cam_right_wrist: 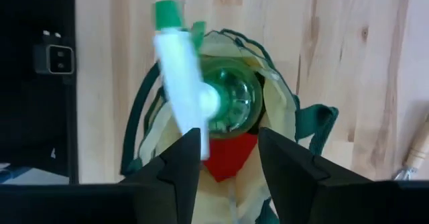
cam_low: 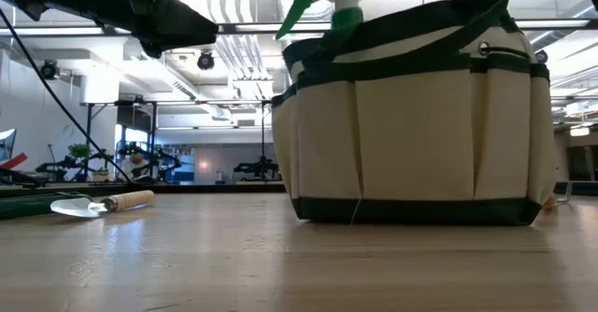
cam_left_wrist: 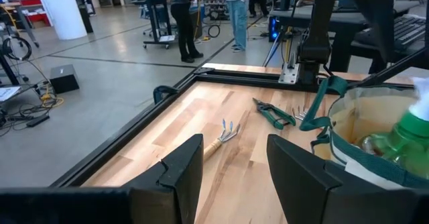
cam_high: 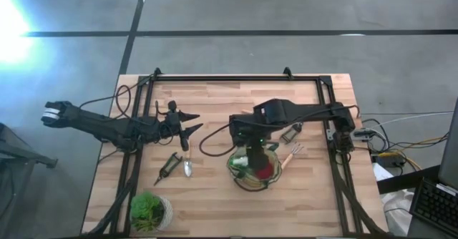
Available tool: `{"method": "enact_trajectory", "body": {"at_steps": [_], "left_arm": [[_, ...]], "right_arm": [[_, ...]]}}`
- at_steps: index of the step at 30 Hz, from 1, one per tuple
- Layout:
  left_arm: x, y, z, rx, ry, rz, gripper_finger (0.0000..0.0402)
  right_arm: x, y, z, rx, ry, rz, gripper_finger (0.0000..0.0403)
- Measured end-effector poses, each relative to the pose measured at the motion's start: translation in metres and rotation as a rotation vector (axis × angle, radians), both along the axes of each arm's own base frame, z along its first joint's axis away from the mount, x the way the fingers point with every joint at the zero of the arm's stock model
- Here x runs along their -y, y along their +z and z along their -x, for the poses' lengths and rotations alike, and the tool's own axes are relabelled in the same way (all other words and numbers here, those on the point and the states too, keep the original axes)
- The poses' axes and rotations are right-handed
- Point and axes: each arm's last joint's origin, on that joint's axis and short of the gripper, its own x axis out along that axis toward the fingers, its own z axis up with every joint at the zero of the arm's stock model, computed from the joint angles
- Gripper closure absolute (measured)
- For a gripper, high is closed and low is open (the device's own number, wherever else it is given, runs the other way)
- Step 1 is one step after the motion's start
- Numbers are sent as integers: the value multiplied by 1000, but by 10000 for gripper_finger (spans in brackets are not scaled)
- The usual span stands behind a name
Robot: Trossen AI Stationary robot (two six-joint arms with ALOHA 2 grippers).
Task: Pick & Place Garden tools in Gardening bag
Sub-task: Put the spray bottle into the gardening bag, then put the left shear scissors into the side pocket of the gardening bag
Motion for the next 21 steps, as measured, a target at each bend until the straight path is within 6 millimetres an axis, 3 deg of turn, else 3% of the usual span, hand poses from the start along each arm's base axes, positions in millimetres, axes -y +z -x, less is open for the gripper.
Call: {"method": "enact_trajectory", "body": {"at_steps": [10,21], "left_arm": [[0,-1,0,-7,-1,-1,234],[0,-1,0,-24,-5,-36,234]], "right_arm": [[3,34,33,63,-16,3,295],[14,60,75,123,-103,154,347]]}}
